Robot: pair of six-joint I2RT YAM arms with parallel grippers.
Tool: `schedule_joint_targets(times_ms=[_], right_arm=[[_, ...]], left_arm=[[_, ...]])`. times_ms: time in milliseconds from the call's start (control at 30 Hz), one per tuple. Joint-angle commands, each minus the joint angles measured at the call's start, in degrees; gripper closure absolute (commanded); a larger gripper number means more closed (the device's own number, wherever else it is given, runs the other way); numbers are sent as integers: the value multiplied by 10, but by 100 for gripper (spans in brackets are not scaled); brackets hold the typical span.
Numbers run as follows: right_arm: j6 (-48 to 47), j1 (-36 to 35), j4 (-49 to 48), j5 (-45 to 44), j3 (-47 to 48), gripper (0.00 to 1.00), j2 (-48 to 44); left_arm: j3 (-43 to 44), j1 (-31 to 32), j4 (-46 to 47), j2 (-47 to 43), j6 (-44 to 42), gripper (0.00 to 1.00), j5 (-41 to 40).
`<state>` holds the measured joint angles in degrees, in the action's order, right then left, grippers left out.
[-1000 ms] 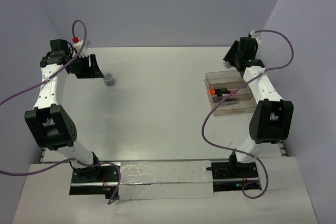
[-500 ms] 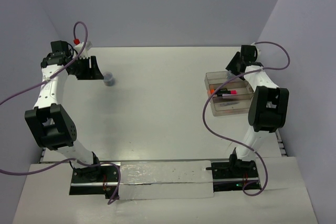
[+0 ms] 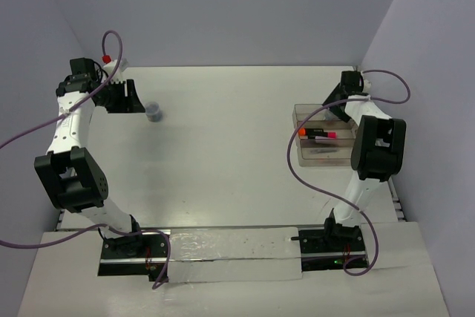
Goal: Sort the stationery into containers
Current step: Place the stationery in the storage box, then pick up the stationery from the corner of the board.
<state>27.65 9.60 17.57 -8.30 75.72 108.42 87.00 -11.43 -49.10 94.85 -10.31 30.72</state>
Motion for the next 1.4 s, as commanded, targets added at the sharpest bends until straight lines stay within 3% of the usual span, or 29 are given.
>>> schedule_joint_targets(times_ms=[0,200,233,367,467,533,600,633,700,900,1033,1233,1367], right_arm=[[32,5,-24,2,-45,100,-55],[17,9,11,-3,25,100,-6],[17,9,20,-3,30,96,0],[8,10,26,-3,29,52,1],[-7,9,30,-6,31,39,-8],[-25,9,34,-6,37,24,-13],[-31,8,41,-2,46,19,-16],[-40,6,46,-4,56,12,-20],[-52,1,56,-12,67,6,-28],[-73,-25,67,-38,87,4,-62],[-102,-80,63,-82,102,4,-101],[-104,-163,29,-69,99,4,-168],[-112,-198,-5,-31,68,4,-215]], left_arm=[[6,-6,6,-3,-9,35,12],[9,-7,2,-2,-10,36,16],[9,-7,3,-3,-10,36,15],[7,-9,7,-1,-7,35,15],[18,-8,2,13,-5,33,11],[30,-8,-3,27,-2,30,3],[33,-8,-4,37,-1,17,1],[33,-8,0,39,0,3,-5],[26,-8,7,47,6,2,-13],[18,-6,27,61,9,1,-38],[17,13,46,72,2,1,-74],[28,89,109,144,-11,1,-247],[36,92,137,189,7,1,-273]])
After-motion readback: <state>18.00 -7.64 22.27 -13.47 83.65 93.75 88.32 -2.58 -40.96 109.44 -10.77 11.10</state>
